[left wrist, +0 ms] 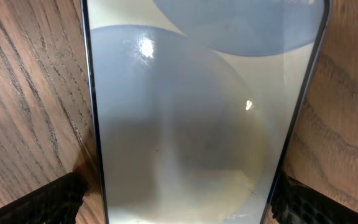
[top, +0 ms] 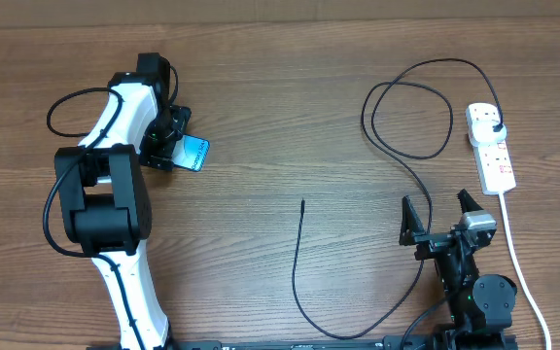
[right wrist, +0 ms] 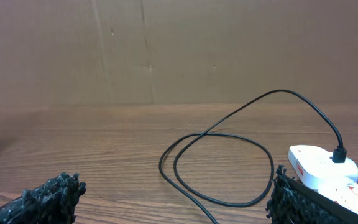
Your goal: Plug charger to phone and switch on socket
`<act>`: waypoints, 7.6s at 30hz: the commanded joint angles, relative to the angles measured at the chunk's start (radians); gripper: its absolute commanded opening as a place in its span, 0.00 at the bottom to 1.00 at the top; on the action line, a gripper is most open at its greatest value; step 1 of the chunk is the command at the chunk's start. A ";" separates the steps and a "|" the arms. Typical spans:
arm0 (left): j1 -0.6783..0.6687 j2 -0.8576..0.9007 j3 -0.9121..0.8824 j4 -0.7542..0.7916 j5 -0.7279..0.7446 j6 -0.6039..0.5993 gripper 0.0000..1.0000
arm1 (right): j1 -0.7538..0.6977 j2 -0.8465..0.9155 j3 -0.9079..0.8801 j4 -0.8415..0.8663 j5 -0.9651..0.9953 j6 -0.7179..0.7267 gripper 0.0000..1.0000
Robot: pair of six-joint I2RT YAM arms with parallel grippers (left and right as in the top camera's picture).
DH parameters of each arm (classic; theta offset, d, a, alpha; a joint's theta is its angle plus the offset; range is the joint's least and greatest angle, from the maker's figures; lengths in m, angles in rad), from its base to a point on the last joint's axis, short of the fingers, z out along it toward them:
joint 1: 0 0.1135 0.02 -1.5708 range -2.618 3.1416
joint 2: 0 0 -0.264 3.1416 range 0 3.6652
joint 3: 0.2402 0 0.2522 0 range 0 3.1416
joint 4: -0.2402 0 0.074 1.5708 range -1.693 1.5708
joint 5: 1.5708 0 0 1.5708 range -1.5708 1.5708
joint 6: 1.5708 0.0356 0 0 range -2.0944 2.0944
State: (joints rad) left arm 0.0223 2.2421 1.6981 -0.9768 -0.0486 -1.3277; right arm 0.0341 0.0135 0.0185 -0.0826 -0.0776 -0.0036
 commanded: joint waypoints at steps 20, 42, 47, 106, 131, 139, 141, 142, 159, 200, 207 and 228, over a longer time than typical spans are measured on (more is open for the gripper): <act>0.010 0.060 -0.053 0.011 0.016 -0.011 0.91 | -0.003 -0.011 -0.011 0.004 0.006 -0.003 1.00; 0.010 0.060 -0.053 0.013 0.015 -0.011 0.75 | -0.003 -0.011 -0.011 0.003 0.006 -0.003 1.00; 0.010 0.060 -0.053 0.013 0.016 -0.011 0.66 | -0.003 -0.011 -0.011 0.004 0.006 -0.003 1.00; 0.010 0.046 0.356 -0.187 0.101 0.108 0.04 | -0.003 -0.011 -0.011 0.004 0.006 -0.003 1.00; -0.025 0.047 0.401 -0.141 1.181 0.147 0.04 | -0.003 -0.011 -0.011 0.004 0.006 -0.003 1.00; -0.031 0.047 0.401 -0.142 1.333 0.158 0.04 | -0.003 -0.011 -0.011 0.003 0.006 -0.003 1.00; -0.031 0.046 0.401 -0.142 1.353 0.169 0.04 | -0.003 -0.011 -0.011 0.003 0.006 -0.003 1.00; -0.031 0.046 0.401 -0.142 1.359 0.172 0.04 | -0.003 -0.011 -0.011 0.003 0.006 -0.003 1.00; -0.038 0.046 0.401 -0.142 1.378 0.173 0.04 | -0.003 -0.011 -0.011 0.004 0.006 -0.003 1.00; -0.039 0.047 0.401 -0.141 1.399 0.187 0.04 | -0.003 -0.011 -0.011 0.003 0.006 -0.003 1.00; -0.044 0.047 0.401 -0.141 1.334 0.202 0.04 | -0.003 -0.011 -0.011 0.004 0.006 -0.003 1.00; -0.192 0.047 0.401 -0.176 0.703 0.311 0.04 | -0.003 -0.011 -0.010 0.162 -0.067 0.009 1.00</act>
State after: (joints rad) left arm -0.1711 2.2894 2.0674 -1.1458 0.7086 -1.0389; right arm 0.0341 0.0128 0.0185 0.0349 -0.1036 -0.0032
